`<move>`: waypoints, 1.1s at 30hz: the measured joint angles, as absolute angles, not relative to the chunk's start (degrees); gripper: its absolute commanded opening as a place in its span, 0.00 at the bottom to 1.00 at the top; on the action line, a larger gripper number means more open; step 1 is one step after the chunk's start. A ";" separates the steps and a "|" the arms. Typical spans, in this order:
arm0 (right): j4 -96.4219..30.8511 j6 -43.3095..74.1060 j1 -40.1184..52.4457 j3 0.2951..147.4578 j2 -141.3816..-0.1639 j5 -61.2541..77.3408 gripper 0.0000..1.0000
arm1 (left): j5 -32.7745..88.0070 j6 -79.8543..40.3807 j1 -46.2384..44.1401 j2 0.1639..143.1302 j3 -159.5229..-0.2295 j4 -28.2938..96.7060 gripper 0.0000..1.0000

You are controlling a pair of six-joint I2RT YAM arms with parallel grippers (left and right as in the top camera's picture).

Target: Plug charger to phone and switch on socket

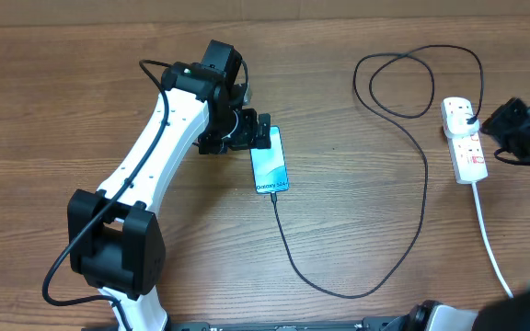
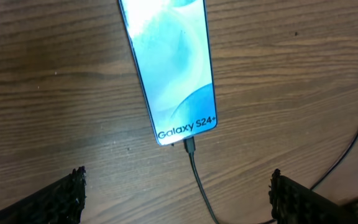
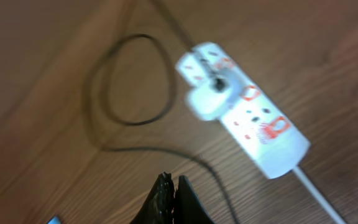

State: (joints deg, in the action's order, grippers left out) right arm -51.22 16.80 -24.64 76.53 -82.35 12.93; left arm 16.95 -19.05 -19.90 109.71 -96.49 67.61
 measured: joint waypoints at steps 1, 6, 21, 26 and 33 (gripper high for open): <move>-52.01 16.40 -23.59 76.71 -79.77 13.67 0.04 | 16.95 -19.05 -19.90 109.45 -96.49 67.88 0.96; -55.53 14.50 -14.24 76.88 -68.10 17.78 0.04 | 16.91 -18.28 -20.01 104.20 -96.49 68.90 0.95; -68.34 13.47 13.37 76.90 -55.46 18.81 1.00 | 3.11 -17.65 -34.83 69.43 -94.50 76.05 0.98; -74.17 13.87 14.35 76.88 -52.36 16.53 1.00 | -2.98 -21.34 -37.54 56.07 -86.02 75.22 0.98; -77.49 14.22 14.39 76.86 -43.00 14.06 1.00 | -4.73 -23.83 -37.52 36.53 -70.04 70.96 1.00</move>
State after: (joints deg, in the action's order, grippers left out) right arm -77.49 14.22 14.39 76.86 -43.00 14.06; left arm -4.73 -23.83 -37.52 36.53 -70.04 70.96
